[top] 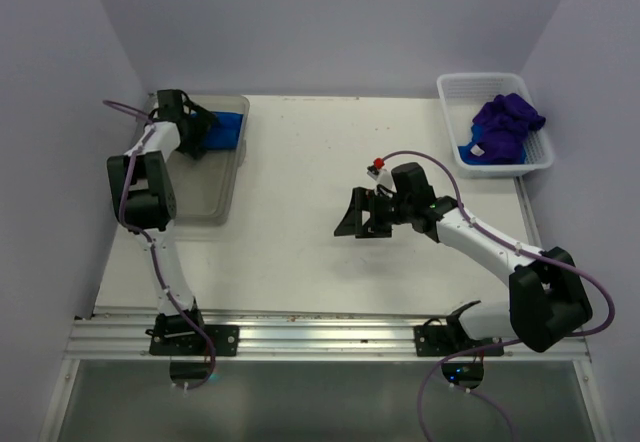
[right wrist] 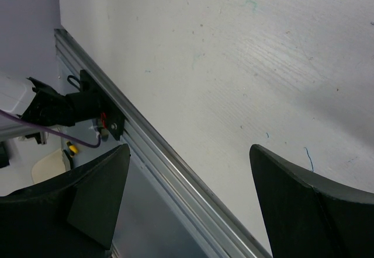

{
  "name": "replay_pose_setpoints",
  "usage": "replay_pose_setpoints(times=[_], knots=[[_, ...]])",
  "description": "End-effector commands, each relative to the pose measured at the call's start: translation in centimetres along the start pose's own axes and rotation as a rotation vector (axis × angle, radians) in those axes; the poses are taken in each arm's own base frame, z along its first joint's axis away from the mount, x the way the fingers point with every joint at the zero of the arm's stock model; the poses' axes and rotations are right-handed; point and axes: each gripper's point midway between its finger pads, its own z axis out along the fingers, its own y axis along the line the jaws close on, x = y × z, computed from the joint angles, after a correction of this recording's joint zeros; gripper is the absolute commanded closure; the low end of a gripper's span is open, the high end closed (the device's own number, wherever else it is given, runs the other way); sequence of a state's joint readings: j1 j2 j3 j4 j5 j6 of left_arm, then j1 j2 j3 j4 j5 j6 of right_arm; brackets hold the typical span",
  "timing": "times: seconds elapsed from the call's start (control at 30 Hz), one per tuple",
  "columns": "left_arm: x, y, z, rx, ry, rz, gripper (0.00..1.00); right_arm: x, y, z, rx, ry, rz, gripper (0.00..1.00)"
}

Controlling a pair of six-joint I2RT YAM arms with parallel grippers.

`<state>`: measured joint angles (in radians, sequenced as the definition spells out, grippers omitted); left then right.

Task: Roll the towels
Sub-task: Place the rolled towel into the container

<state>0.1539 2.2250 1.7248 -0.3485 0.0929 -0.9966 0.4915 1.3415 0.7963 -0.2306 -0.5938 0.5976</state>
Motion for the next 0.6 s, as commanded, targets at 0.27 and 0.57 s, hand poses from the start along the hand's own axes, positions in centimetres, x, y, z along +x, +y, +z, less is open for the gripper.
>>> replay_pose_setpoints(times=[0.27,0.57], knots=[[-3.5,-4.3,-5.9,0.109,-0.139,0.119,0.0,-0.8,1.3,-0.5,-0.044,-0.03,-0.023,0.13],[-4.1,-3.9,-8.7,0.048,-0.153,0.199,0.01,-1.5,1.6,-1.0,-0.024,-0.05,-0.045,0.13]])
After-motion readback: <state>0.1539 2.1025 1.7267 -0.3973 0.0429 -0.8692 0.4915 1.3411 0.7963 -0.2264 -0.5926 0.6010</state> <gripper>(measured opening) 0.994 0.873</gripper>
